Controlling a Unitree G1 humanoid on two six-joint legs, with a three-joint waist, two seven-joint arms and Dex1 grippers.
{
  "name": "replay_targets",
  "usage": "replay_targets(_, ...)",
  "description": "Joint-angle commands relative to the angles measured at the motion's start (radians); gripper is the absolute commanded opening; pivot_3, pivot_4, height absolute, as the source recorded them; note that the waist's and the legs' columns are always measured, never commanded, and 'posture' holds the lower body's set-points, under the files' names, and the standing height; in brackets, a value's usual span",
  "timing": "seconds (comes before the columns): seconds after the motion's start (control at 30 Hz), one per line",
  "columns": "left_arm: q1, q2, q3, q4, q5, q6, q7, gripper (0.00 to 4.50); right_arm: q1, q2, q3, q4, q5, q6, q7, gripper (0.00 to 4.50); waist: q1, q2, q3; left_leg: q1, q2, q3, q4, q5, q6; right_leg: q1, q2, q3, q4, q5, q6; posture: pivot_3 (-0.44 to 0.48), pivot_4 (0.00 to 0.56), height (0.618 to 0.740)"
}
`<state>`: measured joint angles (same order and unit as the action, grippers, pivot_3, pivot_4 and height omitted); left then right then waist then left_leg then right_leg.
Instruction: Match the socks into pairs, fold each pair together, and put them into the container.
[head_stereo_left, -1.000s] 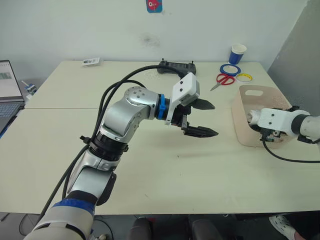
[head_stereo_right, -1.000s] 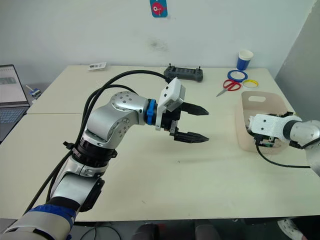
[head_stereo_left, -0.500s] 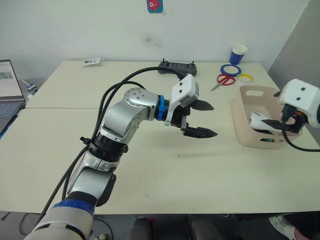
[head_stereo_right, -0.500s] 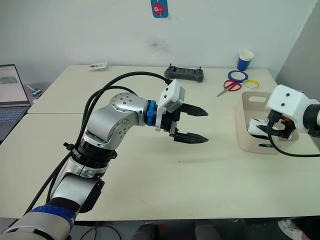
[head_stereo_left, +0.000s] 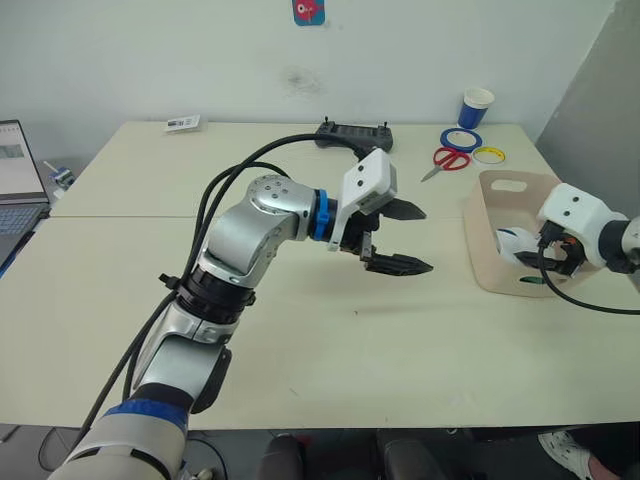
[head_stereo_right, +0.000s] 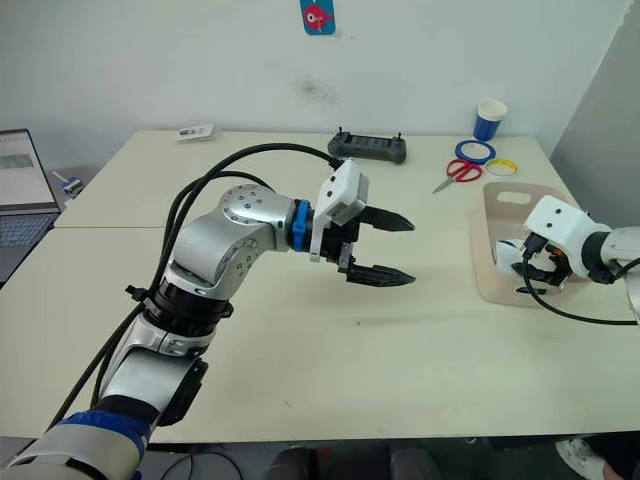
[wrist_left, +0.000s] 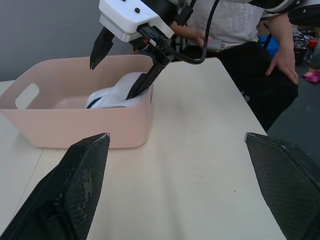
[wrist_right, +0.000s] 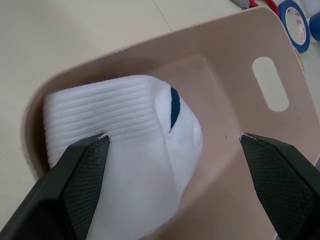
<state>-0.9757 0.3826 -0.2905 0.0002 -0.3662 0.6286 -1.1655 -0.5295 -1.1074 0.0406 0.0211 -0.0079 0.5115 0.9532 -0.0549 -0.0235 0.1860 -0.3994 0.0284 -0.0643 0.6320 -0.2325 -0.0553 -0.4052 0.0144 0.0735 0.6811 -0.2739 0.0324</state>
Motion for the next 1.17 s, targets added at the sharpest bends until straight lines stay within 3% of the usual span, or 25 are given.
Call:
replay_targets(0.03,0.01,0.029,0.02,-0.037,0.009,-0.006,0.018,4.5,-0.029,-0.026,-0.065,-0.058,0.0,-0.013,-0.019,4.48,0.0,0.0,0.0,0.0,0.0,0.0,0.0,0.0,0.0,0.0,0.0,0.0,0.0,0.0,0.0,0.0,0.15,0.74)
replay_targets(0.2,0.087,0.138,0.095,-0.055,0.043,-0.026,0.079,4.5,0.014,-0.028,-0.261,-0.23,0.06,0.072,-0.054,4.48,-0.003,0.002,0.0,0.0,0.0,0.0,0.0,0.0,0.0,0.0,0.0,0.0,0.0,0.0,0.0,0.0,0.15,0.74)
replay_targets(0.33,0.244,0.275,0.193,-0.09,0.071,-0.061,0.127,4.5,0.086,0.151,-0.435,-0.478,0.189,0.148,-0.152,4.48,-0.004,0.002,-0.001,0.001,0.002,-0.002,-0.001,0.0,0.0,0.0,0.001,-0.001,0.002,0.0,0.0,0.0,0.15,0.74)
replay_targets(0.5,0.513,0.38,0.308,-0.139,0.165,-0.183,0.258,4.5,0.279,0.373,-0.466,-0.781,0.269,0.218,-0.272,4.48,0.006,0.002,-0.001,0.0,0.002,-0.004,-0.002,0.0,0.0,0.0,0.0,-0.003,0.001,0.0,0.0,0.0,0.15,0.74)
replay_targets(0.7,0.876,0.286,0.551,-0.225,0.182,-0.23,0.513,4.5,0.642,0.568,-0.32,-0.903,0.076,0.063,-0.489,4.48,0.029,-0.002,-0.003,-0.001,0.0,-0.003,0.0,0.0,0.0,0.0,-0.003,-0.002,0.0,0.0,0.0,0.0,0.15,0.74)
replay_targets(0.83,1.039,0.24,0.595,-0.249,0.231,-0.308,0.598,4.5,0.829,0.731,-0.238,-0.907,0.032,0.027,-0.609,4.48,0.029,-0.004,-0.006,0.001,0.001,-0.002,-0.001,0.0,-0.001,0.002,-0.005,-0.002,0.001,0.0,-0.001,0.0,0.15,0.74)
replay_targets(1.0,1.074,0.213,0.639,-0.17,0.227,-0.359,0.652,4.5,0.979,0.812,-0.229,-0.839,-0.02,-0.133,-0.676,4.48,0.027,-0.005,-0.009,0.002,0.001,0.002,-0.001,0.0,-0.001,0.001,-0.005,-0.002,0.0,0.0,-0.007,0.0,0.15,0.74)
replay_targets(1.17,1.058,0.205,0.655,-0.104,0.199,-0.39,0.652,4.5,0.972,0.818,-0.25,-0.792,-0.036,-0.18,-0.702,4.48,0.021,-0.006,-0.009,0.003,0.002,0.004,-0.002,0.0,-0.001,0.001,-0.004,-0.001,0.0,0.0,-0.007,0.0,0.15,0.74)
